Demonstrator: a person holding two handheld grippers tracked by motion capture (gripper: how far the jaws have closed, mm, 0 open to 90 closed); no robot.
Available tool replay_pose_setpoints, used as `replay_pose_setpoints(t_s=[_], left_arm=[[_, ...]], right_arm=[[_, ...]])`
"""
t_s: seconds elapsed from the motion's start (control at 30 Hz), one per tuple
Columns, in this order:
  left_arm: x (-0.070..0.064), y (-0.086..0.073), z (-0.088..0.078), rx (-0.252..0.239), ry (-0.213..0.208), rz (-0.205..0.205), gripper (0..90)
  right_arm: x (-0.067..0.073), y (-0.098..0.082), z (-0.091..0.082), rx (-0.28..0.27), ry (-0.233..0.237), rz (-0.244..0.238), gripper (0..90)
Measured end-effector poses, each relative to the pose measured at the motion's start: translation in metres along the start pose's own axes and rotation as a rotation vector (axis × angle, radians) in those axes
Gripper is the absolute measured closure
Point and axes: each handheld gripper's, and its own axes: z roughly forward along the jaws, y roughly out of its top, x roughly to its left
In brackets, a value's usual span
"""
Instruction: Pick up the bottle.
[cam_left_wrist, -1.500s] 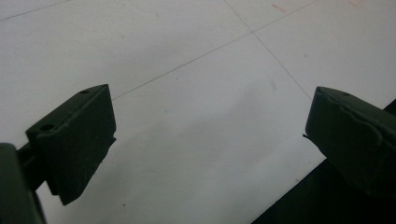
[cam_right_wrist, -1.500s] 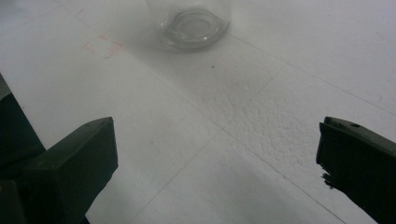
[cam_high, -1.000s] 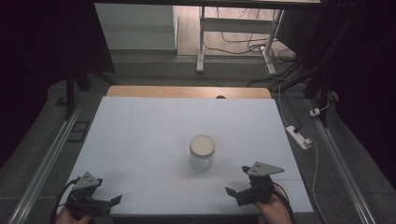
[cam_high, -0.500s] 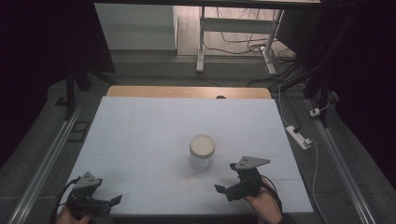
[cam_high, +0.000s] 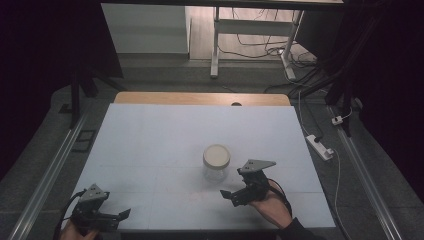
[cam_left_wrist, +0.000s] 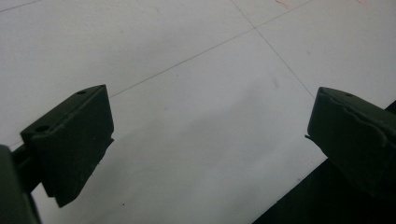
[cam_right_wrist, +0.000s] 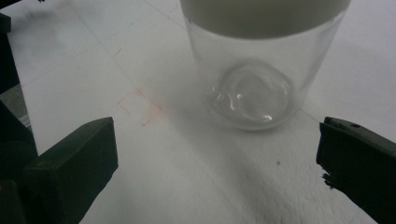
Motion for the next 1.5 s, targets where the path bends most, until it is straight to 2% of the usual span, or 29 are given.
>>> replay_pose_setpoints(t_s=[0.13,0.2,0.43,0.53,0.73,0.97,1.23,1.37,1.5], left_arm=[[0.000,0.000,0.000,0.001,-0.001,-0.001,1.3],[0.000,0.000,0.000,0.001,-0.002,-0.001,1.3],[0.000,0.000,0.000,0.004,-0.004,-0.001,1.3],[0.001,0.000,0.000,0.005,-0.006,-0.001,1.3],[0.001,0.000,0.000,0.005,-0.007,-0.001,1.3],[0.001,0.000,0.000,0.004,-0.011,-0.003,1.3],[0.001,0.000,0.001,0.006,-0.014,-0.001,1.3],[0.001,0.000,0.001,0.007,-0.015,0.002,1.3],[0.001,0.001,0.001,0.011,-0.017,0.005,1.3]], right_arm=[[-0.005,0.006,0.011,0.023,-0.022,-0.028,0.0],[-0.009,0.007,0.014,0.017,-0.031,-0.031,0.0],[-0.020,0.013,0.027,-0.008,-0.033,-0.020,0.0],[-0.022,0.016,0.033,-0.020,-0.019,-0.011,0.0],[-0.025,0.020,0.046,-0.010,-0.020,-0.009,0.0],[-0.023,0.024,0.060,-0.002,-0.030,-0.059,0.0],[-0.021,0.031,0.063,-0.028,-0.055,-0.080,1.9],[-0.022,0.033,0.061,-0.049,-0.048,-0.080,4.7],[-0.020,0.034,0.061,-0.042,-0.065,-0.099,5.8]])
